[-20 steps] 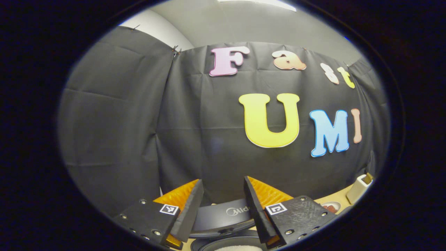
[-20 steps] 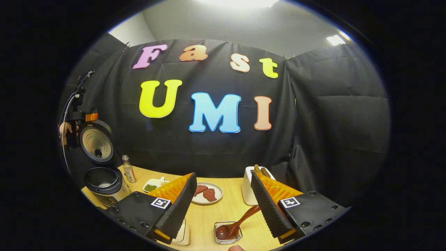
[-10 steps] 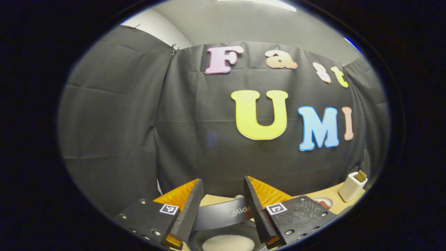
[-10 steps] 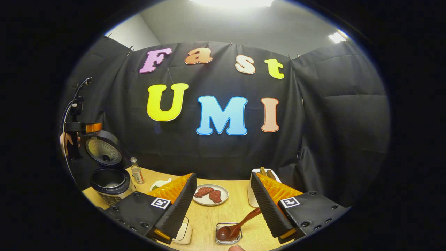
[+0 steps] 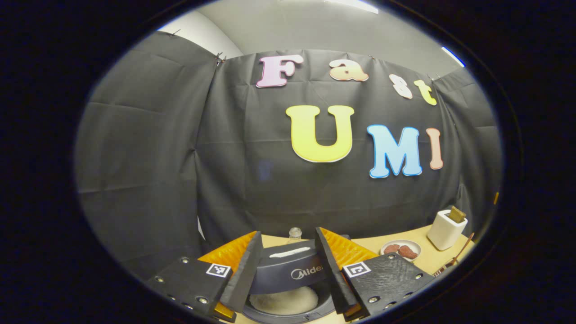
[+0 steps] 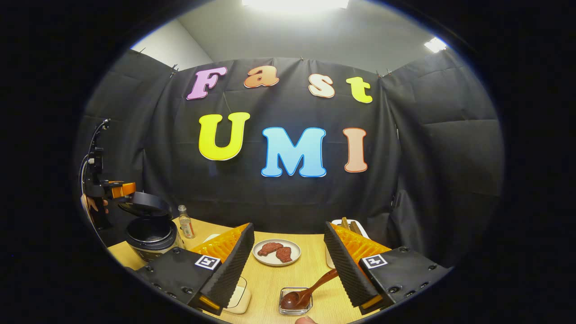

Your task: Close the left gripper, press the button to open the rice cooker; take a wooden spoon from the chopstick holder with the right hand, scoop a spoonful of rice and pour it into the rice cooker, then put the wooden spoon back into the chopstick holder.

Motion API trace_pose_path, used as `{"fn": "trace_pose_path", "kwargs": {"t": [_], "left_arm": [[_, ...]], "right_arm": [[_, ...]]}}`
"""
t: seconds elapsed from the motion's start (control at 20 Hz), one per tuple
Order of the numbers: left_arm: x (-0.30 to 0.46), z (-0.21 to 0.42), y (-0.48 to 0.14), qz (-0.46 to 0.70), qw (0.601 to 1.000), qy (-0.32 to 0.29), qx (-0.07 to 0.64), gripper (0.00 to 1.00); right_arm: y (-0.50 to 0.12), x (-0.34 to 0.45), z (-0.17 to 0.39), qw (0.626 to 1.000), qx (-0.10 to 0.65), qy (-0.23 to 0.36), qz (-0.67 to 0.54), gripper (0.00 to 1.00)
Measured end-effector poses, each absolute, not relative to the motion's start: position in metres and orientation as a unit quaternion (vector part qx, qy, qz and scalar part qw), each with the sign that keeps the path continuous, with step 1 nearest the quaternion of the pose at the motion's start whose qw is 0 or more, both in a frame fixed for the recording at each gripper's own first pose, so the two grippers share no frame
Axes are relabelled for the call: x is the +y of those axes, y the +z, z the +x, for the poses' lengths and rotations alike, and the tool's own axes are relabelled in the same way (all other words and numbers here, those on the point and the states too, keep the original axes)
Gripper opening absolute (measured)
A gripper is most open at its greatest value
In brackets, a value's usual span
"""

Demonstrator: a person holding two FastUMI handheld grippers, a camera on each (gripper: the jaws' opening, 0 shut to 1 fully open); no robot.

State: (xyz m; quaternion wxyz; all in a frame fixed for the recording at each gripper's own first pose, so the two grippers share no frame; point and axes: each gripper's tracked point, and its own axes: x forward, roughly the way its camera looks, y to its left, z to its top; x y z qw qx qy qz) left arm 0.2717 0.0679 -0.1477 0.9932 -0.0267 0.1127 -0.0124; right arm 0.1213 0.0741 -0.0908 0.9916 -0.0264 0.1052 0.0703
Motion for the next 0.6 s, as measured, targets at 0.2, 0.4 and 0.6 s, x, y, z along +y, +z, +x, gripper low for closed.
{"fn": "trace_pose_path", "kwargs": {"t": [0.2,0.4,0.6], "left_arm": [[0.059,0.253,-0.167,-0.027,0.992,-0.017,0.125,0.76],[0.052,0.238,-0.188,-0.033,0.989,-0.02,0.143,0.76],[0.044,0.22,-0.215,-0.035,0.985,-0.024,0.167,0.77]], "right_arm": [[-0.093,0.072,0.119,0.991,0.108,0.073,-0.02,0.98],[-0.095,0.072,0.116,0.991,0.11,0.075,-0.015,0.98],[-0.097,0.072,0.115,0.991,0.111,0.075,-0.016,0.98]]}}
